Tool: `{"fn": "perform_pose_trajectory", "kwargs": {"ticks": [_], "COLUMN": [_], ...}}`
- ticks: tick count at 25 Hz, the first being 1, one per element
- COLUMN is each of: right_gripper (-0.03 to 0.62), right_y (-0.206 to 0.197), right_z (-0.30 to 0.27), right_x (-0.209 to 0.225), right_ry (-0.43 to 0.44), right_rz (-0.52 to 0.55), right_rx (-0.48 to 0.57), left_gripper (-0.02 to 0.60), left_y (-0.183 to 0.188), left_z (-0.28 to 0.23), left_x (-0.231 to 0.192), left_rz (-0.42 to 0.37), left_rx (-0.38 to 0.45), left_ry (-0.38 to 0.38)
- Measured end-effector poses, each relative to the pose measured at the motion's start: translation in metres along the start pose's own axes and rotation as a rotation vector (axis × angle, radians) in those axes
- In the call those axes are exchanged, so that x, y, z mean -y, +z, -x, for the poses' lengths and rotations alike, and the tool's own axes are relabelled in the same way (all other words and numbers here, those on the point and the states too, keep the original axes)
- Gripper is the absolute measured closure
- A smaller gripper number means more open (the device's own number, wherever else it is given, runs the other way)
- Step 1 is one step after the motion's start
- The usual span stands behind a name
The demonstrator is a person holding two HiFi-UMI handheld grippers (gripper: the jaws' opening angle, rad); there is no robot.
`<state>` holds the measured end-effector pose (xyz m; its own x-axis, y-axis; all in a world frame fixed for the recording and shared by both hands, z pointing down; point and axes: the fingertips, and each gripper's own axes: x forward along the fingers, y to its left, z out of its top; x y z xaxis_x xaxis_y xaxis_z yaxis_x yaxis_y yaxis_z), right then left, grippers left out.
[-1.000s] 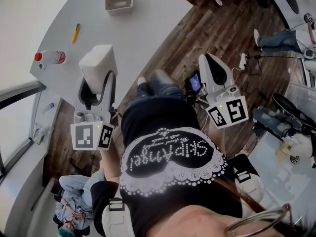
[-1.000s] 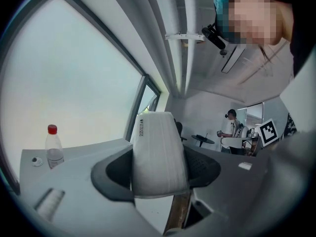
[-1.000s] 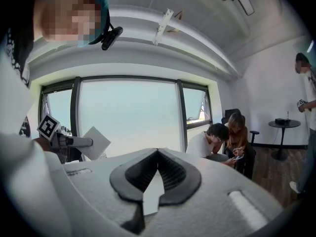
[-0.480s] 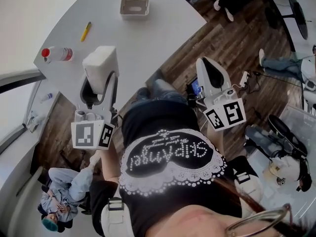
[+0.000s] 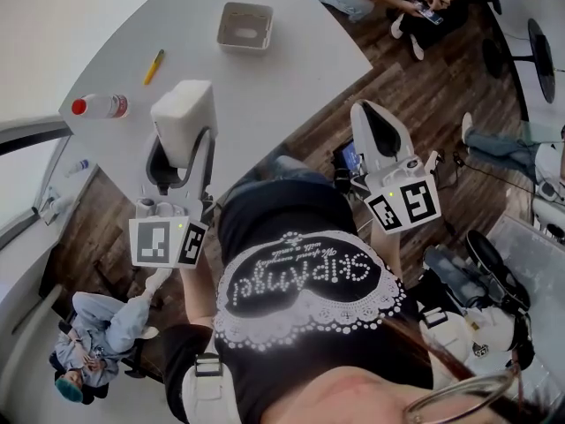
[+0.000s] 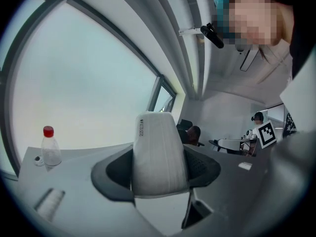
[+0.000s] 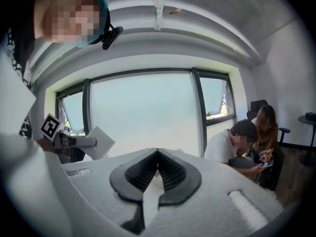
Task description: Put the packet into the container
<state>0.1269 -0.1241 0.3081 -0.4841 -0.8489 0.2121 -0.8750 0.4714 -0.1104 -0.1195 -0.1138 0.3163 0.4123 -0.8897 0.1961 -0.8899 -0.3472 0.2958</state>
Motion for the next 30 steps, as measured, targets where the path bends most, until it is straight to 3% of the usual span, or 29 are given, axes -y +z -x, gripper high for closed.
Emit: {"fn": "perform_pose_trajectory", "kwargs": {"ticks": [14, 30], "right_gripper": [0.592, 0.592], "right_y": [0.003, 0.0], "right_z": [-0.031, -0.032], "right_x": [0.053, 0.061], "right_ry": [0.061, 0.109], "right_rz": [-0.008, 0.007], "right_rx": [-0.007, -0.024], "left_gripper": [0.302, 0.302], "left_y": [0.002, 0.002], "left_z": [-0.046, -0.047], "left_x": [0.013, 0.023], "left_rz": [0.006, 0.018], "left_rx": [0.008, 0.058], "left_ry": [0.068, 0.11]}}
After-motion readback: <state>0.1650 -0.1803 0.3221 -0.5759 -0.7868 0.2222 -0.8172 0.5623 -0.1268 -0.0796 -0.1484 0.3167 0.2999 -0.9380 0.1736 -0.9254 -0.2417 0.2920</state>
